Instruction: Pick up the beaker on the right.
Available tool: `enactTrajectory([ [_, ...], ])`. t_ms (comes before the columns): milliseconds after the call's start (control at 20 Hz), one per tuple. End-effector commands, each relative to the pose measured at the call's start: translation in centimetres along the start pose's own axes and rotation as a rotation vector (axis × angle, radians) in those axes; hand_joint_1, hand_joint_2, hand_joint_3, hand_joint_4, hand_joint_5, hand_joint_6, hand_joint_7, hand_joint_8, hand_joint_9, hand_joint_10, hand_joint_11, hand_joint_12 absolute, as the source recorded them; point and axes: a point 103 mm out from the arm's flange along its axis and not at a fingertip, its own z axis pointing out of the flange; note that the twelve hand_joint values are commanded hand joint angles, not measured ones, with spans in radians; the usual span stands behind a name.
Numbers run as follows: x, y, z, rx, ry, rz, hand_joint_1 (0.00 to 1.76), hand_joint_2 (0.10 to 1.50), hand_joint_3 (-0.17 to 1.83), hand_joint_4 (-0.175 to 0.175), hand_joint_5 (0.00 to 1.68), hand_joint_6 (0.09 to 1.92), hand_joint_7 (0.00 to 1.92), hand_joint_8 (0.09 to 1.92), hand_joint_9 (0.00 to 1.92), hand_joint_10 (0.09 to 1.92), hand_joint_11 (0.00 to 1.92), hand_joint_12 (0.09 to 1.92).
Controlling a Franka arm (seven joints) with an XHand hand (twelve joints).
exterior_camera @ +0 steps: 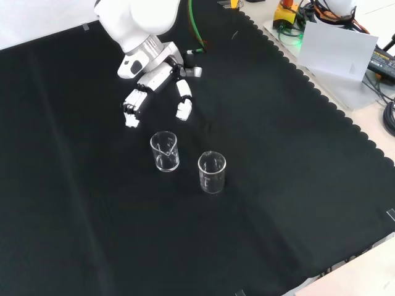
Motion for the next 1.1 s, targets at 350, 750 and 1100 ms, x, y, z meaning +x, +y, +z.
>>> enactTrajectory([
  [350,-0.3,0.2,2.6,0.009,0.098,-0.045,0.74,0.54,0.60,-0.057,0.15,0.09,0.06,0.54,0.16,0.66,0.00,0.98],
  [750,-0.8,1.3,3.9,0.015,0.190,-0.031,0.80,0.54,0.58,-0.063,0.16,0.09,0.09,0.56,0.18,0.65,0.00,1.00],
  [1100,-0.8,2.2,4.7,0.007,0.208,-0.051,0.81,0.54,0.58,-0.064,0.16,0.09,0.09,0.57,0.18,0.65,0.00,1.00],
])
